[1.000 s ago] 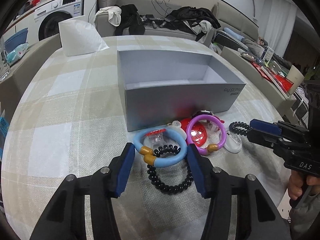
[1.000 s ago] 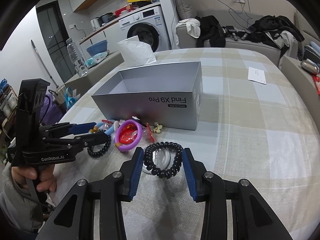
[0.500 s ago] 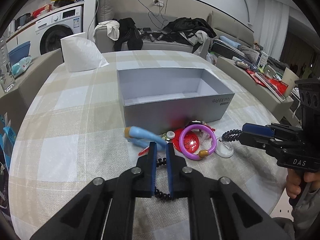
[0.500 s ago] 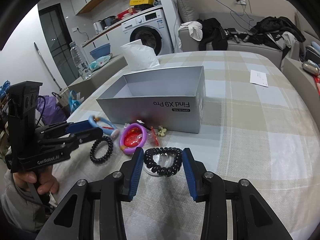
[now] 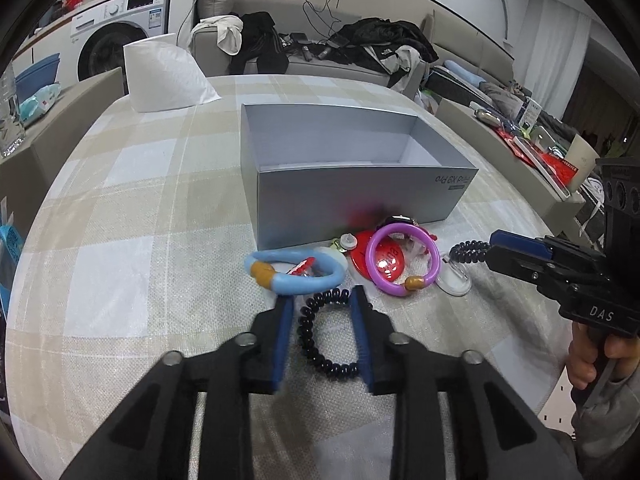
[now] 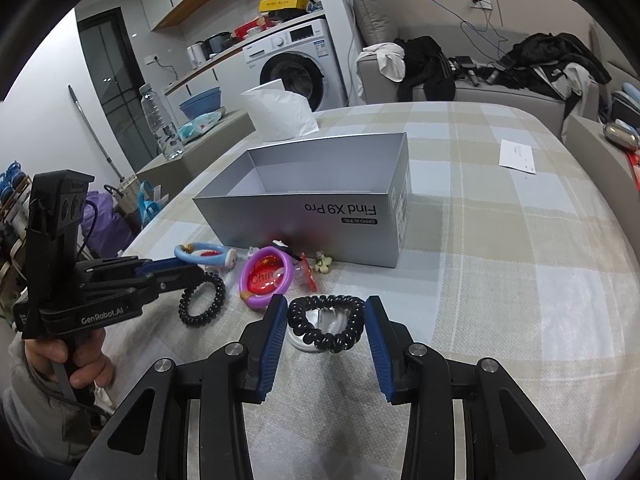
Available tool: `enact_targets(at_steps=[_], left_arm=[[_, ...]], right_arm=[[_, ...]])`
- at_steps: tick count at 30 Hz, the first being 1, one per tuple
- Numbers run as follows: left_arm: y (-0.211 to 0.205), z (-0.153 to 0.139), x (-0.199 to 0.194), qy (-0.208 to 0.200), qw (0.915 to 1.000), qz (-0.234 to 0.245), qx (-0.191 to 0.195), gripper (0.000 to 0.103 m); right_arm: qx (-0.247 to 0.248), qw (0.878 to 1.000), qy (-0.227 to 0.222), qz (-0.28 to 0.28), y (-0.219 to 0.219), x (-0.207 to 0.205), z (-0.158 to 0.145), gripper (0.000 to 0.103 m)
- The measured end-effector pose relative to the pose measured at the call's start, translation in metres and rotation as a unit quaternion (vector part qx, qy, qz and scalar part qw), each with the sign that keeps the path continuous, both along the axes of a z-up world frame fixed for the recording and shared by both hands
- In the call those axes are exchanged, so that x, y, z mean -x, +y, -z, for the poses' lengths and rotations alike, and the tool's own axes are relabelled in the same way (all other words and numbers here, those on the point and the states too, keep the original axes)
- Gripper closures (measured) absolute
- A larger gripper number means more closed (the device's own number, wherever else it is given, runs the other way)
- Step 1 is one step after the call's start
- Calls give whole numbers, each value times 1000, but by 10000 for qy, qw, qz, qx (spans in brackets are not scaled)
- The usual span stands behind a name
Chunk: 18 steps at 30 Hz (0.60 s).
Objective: Organize jewelry
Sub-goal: 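Lift the blue bangle with left tool while right tool carries the black bracelet over the box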
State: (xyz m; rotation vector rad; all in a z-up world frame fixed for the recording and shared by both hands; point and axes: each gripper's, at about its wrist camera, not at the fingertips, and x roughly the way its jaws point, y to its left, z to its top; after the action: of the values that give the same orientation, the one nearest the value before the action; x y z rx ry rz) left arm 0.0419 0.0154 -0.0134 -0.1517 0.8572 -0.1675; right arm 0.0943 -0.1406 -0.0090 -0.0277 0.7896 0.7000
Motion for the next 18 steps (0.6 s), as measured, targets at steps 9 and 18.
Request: enact_targets(at_steps=[9, 18], left_arm=[[22, 1, -3, 11, 9959, -391, 814, 61], [27, -1, 1, -145, 9904, -502, 1278, 100]], right_arm=[[-17, 10000, 1, 21, -2, -1, 0, 64], [-4, 10000, -3, 10, -2, -1, 0, 64]])
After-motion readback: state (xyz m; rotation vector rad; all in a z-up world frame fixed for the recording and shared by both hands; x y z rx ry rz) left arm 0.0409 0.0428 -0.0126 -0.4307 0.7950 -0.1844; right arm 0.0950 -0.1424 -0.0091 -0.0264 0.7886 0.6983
